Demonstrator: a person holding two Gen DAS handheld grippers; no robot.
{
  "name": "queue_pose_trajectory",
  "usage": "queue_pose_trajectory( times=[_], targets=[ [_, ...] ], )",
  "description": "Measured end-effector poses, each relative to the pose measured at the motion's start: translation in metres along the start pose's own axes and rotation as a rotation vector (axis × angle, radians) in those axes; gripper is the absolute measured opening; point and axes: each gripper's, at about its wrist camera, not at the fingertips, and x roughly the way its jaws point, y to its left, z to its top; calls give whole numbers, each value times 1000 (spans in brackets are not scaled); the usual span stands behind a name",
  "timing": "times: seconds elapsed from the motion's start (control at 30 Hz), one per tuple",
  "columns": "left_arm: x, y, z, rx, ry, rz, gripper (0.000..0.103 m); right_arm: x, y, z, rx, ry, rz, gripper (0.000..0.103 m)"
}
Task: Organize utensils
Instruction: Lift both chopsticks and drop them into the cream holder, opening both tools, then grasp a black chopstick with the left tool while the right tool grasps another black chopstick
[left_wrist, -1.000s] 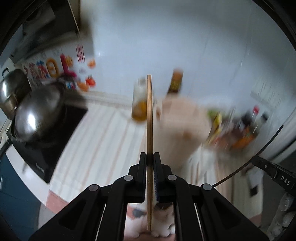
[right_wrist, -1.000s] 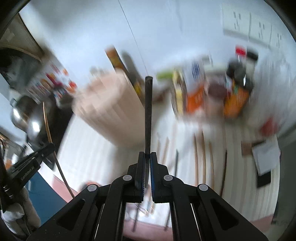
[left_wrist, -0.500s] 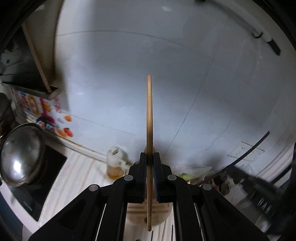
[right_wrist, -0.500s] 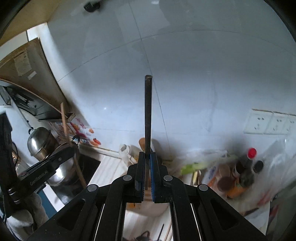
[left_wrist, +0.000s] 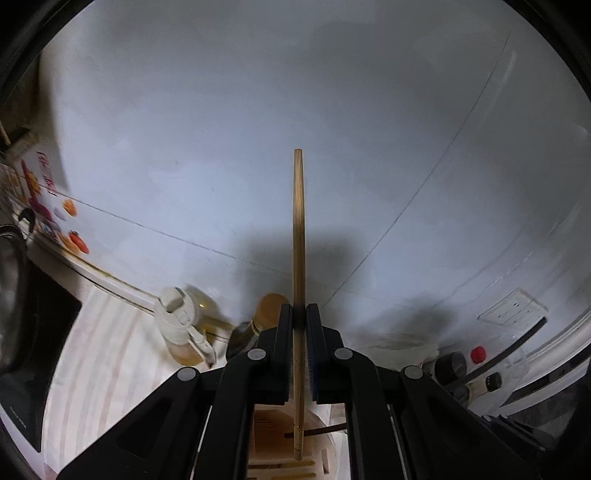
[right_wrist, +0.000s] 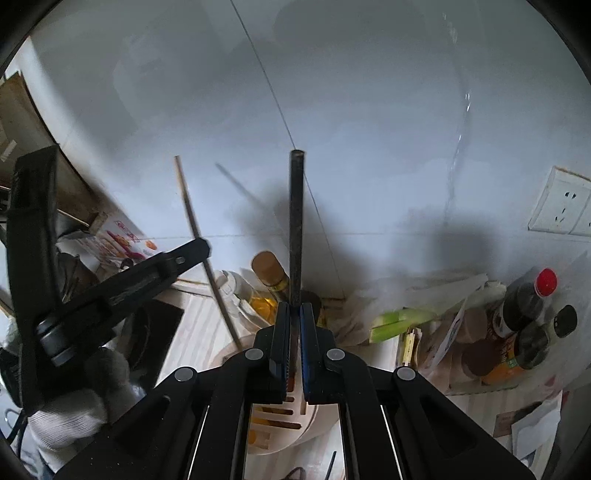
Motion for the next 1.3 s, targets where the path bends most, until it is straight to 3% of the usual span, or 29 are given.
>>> queue_pose_trajectory(
  times=[0.53,0.87,0.9,0.93,0.97,1.0,1.03,1.13,1.17,1.2,1.3],
  targets=[
    [13,0,-18,23,64,-7,4,7,4,-4,-42,58,14,5],
    [-13,2,-34,27,116,-46,9,4,4,-11,-48,150,48,8],
    [-21,2,-34,35,108,-20,15,3,3,-12,-44,159,58,10],
    [-27,0,-35,48,98,-3,21,1,2,-13,-41,162,68,25],
    [-34,0,-35,55,86,13,44,-2,0,-13,-33,154,69,43],
    [-44,1,-36,60,65,39,70,-5,-3,-14,-27,148,68,50],
    [-52,3,-38,58,38,51,75,-10,-5,-15,-20,139,68,54],
    [-75,9,-47,69,-17,122,77,-25,-12,-21,-6,114,60,55],
    [-82,10,-51,68,-35,138,86,-30,-14,-23,-5,105,49,56],
    [-89,12,-57,71,-58,154,102,-36,-17,-27,-5,92,30,57],
    [-103,15,-74,84,-94,215,103,-53,-30,-41,1,57,-27,66]
  ],
)
